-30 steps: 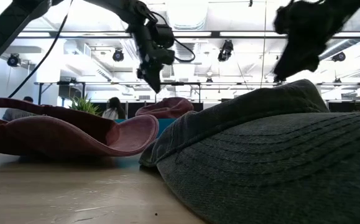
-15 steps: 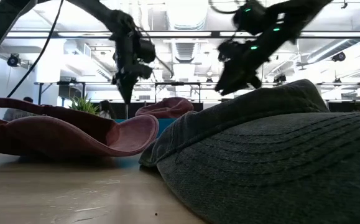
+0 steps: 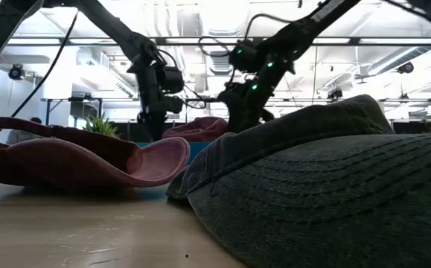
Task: Pick & Place hat
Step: Put the bottom red cap into the blue bin, then put the red cap into the blue bin
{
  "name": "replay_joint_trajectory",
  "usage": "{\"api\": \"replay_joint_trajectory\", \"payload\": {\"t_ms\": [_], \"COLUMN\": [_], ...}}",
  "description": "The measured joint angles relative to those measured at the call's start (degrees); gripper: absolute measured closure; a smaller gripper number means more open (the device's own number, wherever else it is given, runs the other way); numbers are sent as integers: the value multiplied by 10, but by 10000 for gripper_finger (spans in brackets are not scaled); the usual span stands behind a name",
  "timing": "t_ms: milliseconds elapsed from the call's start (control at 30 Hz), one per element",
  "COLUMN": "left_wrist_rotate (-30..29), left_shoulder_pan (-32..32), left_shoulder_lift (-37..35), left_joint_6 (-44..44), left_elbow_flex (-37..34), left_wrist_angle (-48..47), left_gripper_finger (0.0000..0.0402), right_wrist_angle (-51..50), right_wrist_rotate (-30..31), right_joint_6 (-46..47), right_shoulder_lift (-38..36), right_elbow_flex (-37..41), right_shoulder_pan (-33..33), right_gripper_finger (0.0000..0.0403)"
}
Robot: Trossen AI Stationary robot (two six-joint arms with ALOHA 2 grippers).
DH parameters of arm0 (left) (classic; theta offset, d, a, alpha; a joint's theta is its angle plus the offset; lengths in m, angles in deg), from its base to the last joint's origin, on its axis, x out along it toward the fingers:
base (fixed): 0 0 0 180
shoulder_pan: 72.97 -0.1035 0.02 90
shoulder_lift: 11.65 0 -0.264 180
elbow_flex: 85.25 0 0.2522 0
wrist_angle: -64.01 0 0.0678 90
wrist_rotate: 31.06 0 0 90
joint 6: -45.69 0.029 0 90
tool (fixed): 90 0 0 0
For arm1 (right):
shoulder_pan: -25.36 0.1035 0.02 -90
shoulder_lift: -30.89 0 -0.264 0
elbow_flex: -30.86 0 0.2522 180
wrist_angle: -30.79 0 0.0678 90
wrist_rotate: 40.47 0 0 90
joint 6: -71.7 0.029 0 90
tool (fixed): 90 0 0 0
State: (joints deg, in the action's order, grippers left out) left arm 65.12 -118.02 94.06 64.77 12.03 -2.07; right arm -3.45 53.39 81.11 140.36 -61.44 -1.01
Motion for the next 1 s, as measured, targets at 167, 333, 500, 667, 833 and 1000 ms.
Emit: {"api": "replay_joint_trajectory", "payload": {"t_ms": [167, 333, 500, 667, 833, 1000], "left_wrist_rotate": [23, 33, 35, 23, -20, 20], "left_shoulder_pan": [1, 2, 2, 2, 0, 11], "left_shoulder_lift": [0, 0, 0, -1, -30, -88], "left_joint_6": [3, 3, 3, 14, 21, 4], "left_elbow_flex": [-12, -12, -13, -13, -13, -14], "left_wrist_angle": [36, 52, 56, 64, 56, 11], "left_gripper_finger": [339, 339, 339, 339, 339, 339], "right_wrist_angle": [-21, -68, -145, -174, -189, -202], "right_wrist_rotate": [-13, -20, -15, 26, 53, 52], "right_joint_6": [-35, -54, -67, -89, -105, -116], "right_shoulder_lift": [56, 104, 124, 111, 85, 44], "right_elbow_flex": [-71, -130, -167, -169, -167, -159], "right_shoulder_pan": [-2, -2, -2, -2, -2, -1], "right_gripper_finger": [248, 250, 248, 248, 248, 248]}}
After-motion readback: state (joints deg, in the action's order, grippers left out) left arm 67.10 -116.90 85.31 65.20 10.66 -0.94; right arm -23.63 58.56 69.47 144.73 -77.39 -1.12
